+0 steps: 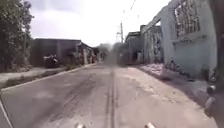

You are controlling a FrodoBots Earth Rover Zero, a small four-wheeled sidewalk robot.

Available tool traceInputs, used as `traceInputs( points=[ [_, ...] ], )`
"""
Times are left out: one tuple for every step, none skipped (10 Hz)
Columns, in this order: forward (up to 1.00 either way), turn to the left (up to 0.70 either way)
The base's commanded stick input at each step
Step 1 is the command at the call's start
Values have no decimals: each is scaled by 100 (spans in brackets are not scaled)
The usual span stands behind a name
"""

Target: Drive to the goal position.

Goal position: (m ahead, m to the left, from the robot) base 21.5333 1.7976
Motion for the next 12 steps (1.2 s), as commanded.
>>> traceInputs(
  points=[
    [70, 1],
    [70, 1],
    [70, 1],
    [70, 1],
    [70, 1],
    [70, 1],
    [70, 1],
    [70, 1],
    [70, 1],
    [70, 1],
    [70, 1],
    [70, 1]
  ],
)
